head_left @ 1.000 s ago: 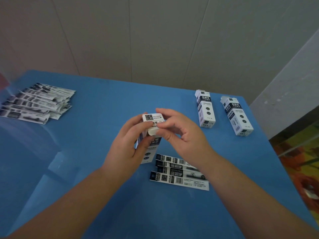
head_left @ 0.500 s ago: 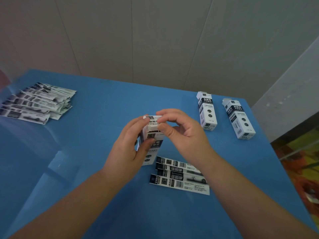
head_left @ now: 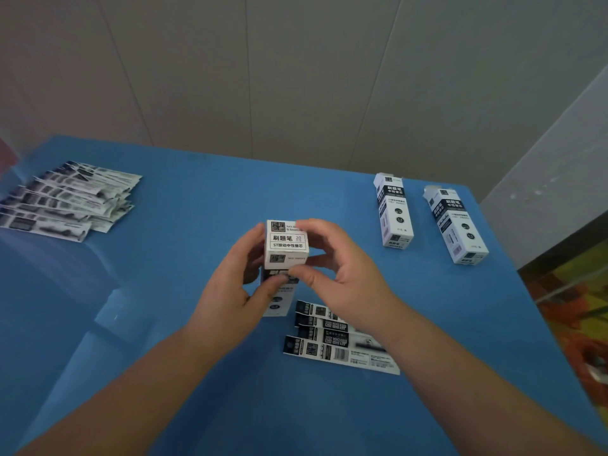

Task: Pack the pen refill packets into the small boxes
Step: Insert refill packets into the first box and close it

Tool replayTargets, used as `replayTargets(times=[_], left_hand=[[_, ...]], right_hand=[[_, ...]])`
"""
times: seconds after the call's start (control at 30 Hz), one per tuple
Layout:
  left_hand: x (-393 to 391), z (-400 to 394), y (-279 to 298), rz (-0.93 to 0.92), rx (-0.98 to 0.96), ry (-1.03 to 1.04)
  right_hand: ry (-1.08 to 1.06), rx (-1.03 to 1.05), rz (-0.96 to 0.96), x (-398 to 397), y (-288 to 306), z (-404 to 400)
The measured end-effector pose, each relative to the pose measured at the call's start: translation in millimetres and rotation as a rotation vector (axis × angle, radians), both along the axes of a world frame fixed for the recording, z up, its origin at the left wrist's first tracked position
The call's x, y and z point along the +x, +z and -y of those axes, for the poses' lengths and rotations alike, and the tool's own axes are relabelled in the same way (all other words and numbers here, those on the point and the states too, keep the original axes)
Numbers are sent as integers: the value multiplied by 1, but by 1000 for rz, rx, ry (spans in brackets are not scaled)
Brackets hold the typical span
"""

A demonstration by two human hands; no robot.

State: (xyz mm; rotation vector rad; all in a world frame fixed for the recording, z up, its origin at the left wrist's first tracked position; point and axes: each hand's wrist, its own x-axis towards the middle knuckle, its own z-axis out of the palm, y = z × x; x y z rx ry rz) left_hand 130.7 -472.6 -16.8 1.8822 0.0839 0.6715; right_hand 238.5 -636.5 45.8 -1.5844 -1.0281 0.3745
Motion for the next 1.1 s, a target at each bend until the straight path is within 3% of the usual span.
replayTargets(times=[0.1, 0.2, 0.43, 0.7, 1.0, 1.1], left_hand=[[-3, -8, -16, -177, 11, -77], [1, -14, -28, -302, 45, -54], [84, -29, -16, -389, 40, -77], [182, -54, -9, -457, 172, -45], [202, -72, -17, -513, 196, -18], [200, -71, -16, -590, 122, -25]], right_hand=[[-39, -99, -73, 1, -13, -2], [-53, -213, -28, 5, -28, -8], [-219, -272, -40, 64, -43, -30], [-282, -300, 0, 152, -44, -58], [-269, -284, 29, 173, -56, -69], [-297, -353, 41, 172, -53, -60]])
